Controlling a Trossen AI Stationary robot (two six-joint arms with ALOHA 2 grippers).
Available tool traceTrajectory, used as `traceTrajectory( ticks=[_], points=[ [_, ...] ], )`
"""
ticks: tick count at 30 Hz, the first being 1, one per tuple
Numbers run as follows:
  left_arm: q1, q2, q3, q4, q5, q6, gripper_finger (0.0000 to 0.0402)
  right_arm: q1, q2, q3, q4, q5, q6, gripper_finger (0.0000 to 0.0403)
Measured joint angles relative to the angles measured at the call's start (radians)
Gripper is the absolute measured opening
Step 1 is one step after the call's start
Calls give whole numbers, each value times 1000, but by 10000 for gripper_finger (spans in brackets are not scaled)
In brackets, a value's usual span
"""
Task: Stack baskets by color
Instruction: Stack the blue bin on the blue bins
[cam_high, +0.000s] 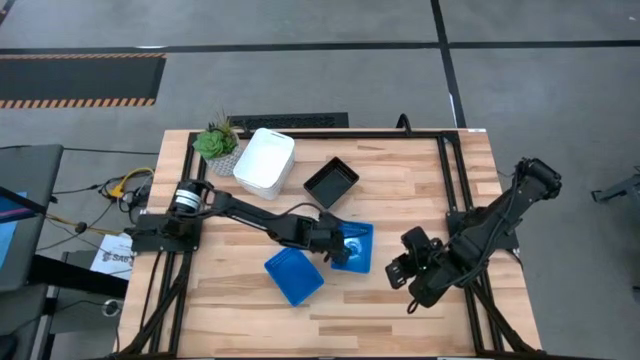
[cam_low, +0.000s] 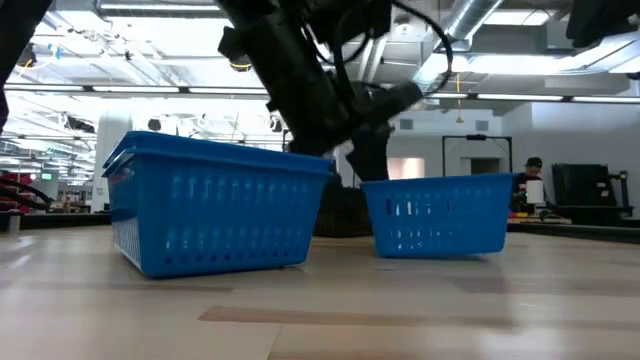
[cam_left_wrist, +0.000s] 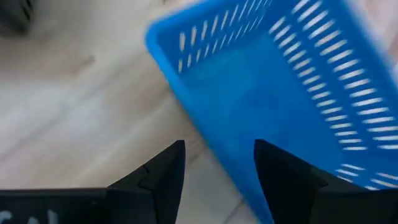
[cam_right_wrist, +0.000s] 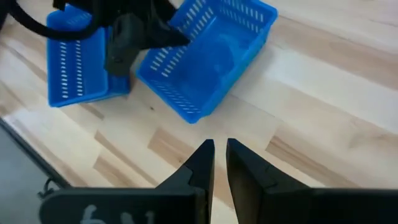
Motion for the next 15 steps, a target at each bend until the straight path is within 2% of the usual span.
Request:
traceTrajectory(
  ticks=[3,6,8,12,15],
  points=[
    [7,14,-1,-2,35,-16,177,5,0,0,-1,1,0,65],
    [16,21,0,7,49,-32,154,5,0,0,-8,0,-2,65],
    [21,21,-1,33,61,-30,119,7,0,0,-16,0,-3,65],
    [25,18,-1,94,74,-2,26,11,0,0,-24,0,-3,65],
    [32,18,-1,170,101,10,9,19,0,0,-26,1,-3,65]
  ],
)
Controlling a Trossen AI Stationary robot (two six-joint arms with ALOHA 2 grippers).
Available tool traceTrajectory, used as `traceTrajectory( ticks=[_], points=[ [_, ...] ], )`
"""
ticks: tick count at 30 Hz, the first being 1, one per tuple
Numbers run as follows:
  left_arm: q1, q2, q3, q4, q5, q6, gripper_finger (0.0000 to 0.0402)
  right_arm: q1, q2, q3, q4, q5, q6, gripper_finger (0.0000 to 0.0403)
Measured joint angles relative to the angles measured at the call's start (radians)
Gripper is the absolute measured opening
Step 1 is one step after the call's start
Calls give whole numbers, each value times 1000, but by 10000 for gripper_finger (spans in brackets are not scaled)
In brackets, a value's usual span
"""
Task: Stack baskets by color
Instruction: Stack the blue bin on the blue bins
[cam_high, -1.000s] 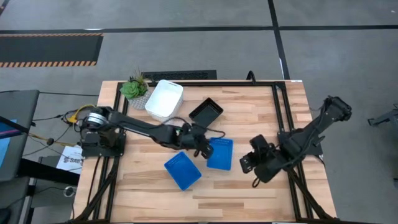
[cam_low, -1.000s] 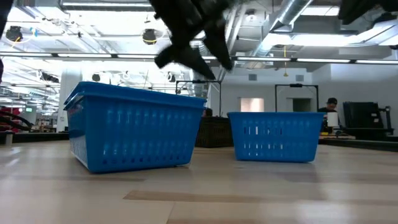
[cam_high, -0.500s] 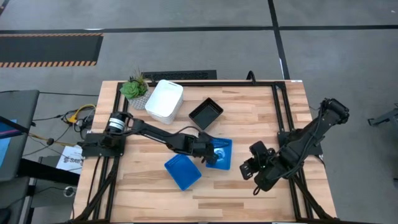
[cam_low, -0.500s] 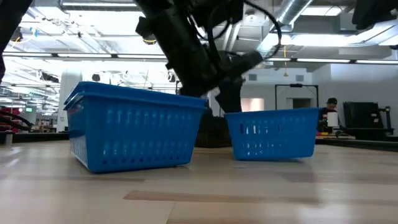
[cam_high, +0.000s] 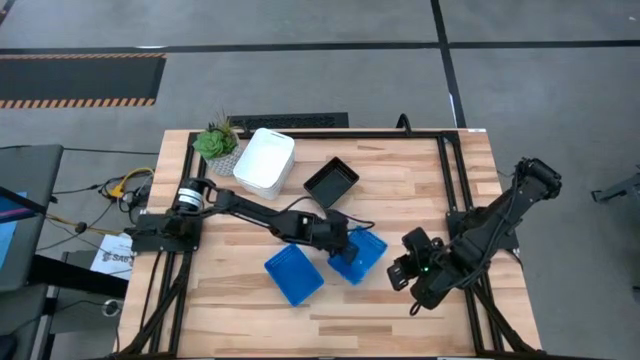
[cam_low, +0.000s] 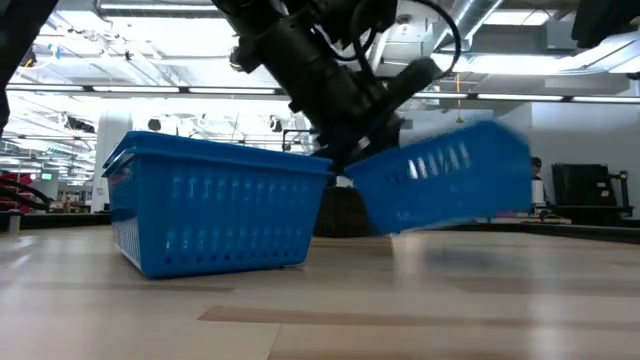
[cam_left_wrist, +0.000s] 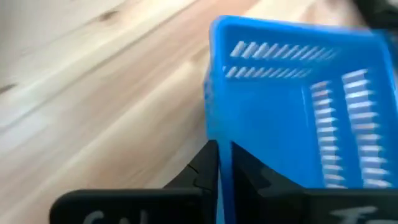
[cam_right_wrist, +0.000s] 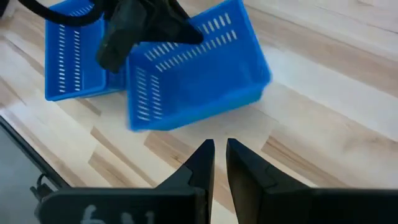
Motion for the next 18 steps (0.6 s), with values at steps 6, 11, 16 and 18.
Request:
traceTrajectory(
  ticks=[6,11,16,18],
  points=[
    [41,-64,36,1,95,56,0,29,-19,0,-53,2,74,65],
    [73,-203,126,-205,178,327,0,70,-67,0,-115,29,129,66],
    [90,-368,180,-509,230,713,0,100,-89,0,-149,62,141,66],
    [90,-422,180,-618,230,850,0,102,-88,0,-154,66,133,66]
  ],
)
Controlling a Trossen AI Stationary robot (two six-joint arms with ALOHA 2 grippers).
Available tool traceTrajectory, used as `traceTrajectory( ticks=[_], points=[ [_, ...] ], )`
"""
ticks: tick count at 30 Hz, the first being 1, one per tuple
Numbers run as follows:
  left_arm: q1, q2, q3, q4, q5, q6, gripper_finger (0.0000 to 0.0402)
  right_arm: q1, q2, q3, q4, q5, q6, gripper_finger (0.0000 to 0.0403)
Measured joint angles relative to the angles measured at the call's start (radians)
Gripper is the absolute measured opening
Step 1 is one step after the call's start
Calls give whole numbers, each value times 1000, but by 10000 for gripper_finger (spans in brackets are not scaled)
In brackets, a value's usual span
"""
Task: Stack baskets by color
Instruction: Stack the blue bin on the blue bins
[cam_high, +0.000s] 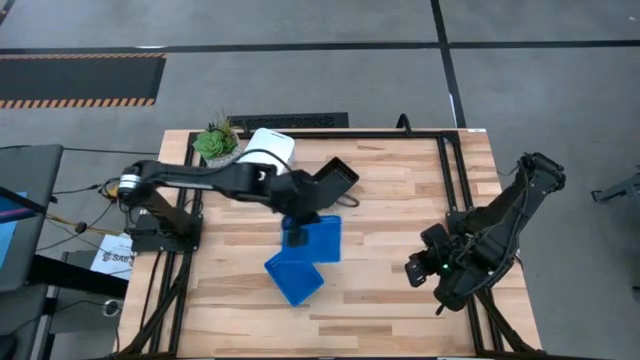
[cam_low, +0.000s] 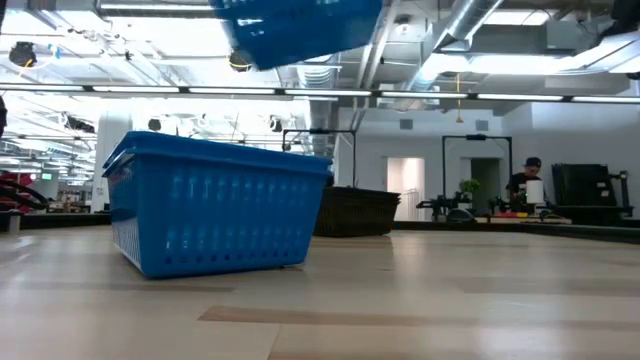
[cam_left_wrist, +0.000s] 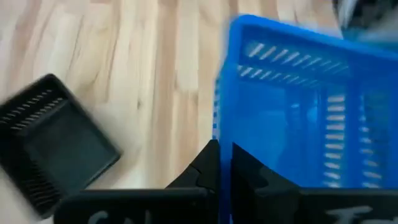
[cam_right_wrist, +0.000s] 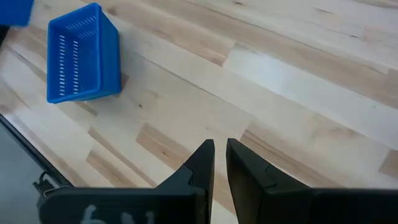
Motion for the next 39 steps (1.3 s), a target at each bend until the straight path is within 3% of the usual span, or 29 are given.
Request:
traceTrajectory(
  ticks=[7,11,14,26,39],
  points=[
    [4,-61,-3,-208,-1,372,0,-13,4,0,-4,14,-10,66],
    [3,-32,-9,-235,87,503,0,-16,4,0,-18,16,-11,66],
    [-10,-7,-25,-192,135,550,0,-15,4,0,-24,15,-11,66],
    [-124,145,-24,-142,160,749,0,-12,4,0,-52,13,-12,66],
    [-138,239,-26,-154,181,769,0,7,4,0,-73,5,-10,66]
  ],
)
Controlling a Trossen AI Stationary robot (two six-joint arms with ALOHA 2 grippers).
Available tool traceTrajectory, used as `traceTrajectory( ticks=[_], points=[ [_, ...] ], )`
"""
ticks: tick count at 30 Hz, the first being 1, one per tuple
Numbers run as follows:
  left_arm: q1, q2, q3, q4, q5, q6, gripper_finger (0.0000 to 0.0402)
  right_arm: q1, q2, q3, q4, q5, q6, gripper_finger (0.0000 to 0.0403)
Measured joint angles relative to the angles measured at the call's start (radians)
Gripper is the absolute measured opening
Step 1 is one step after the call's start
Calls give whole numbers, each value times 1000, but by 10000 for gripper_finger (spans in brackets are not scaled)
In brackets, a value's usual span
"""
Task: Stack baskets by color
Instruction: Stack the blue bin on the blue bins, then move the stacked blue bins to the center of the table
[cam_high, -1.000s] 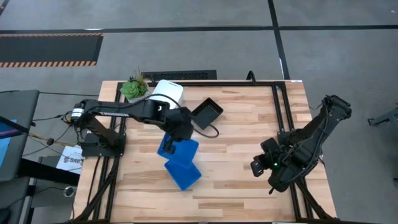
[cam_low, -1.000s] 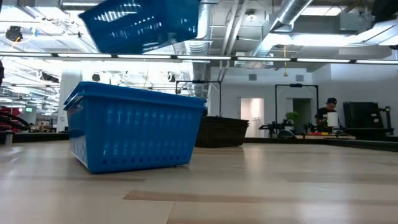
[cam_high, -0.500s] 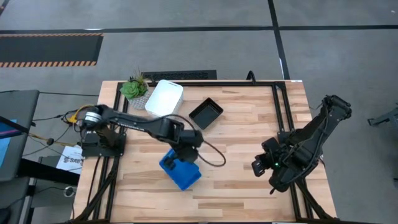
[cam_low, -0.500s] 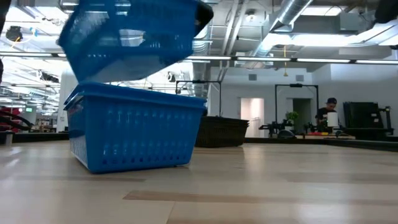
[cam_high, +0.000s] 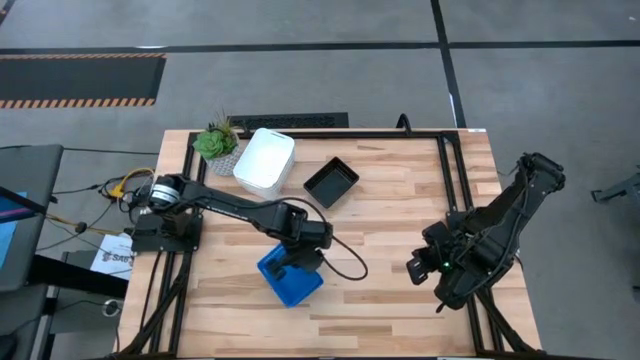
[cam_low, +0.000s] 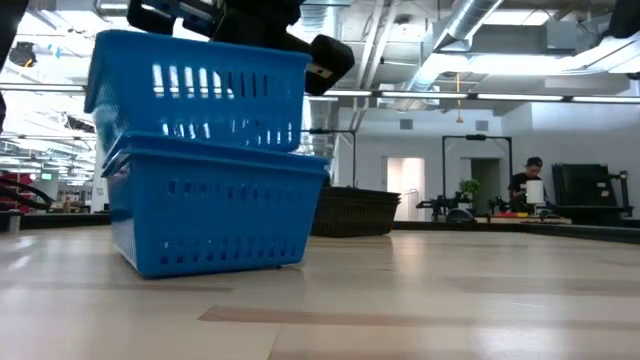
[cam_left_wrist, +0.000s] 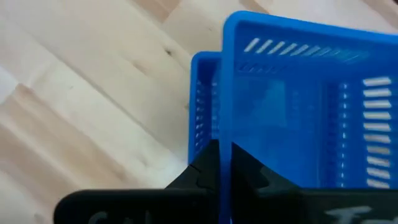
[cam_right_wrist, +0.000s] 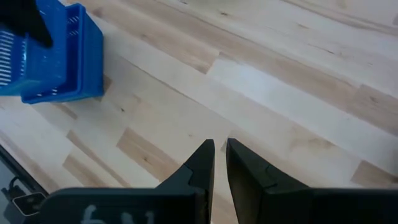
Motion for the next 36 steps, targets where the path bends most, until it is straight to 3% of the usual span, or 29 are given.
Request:
traceTrajectory(
  ticks=[16,26,31,34,36],
  points=[
    [-13,22,-1,-18,31,54,13,14,0,0,0,-3,0,66],
    [-19,22,-1,-19,0,65,104,14,0,0,0,-3,0,67],
    [-21,22,30,-108,-77,53,155,14,0,0,1,-3,0,67],
    [-13,21,97,-196,-141,-45,165,14,0,0,3,-3,1,67],
    [2,16,138,-245,-102,-150,160,14,0,0,4,-3,1,67]
  ],
)
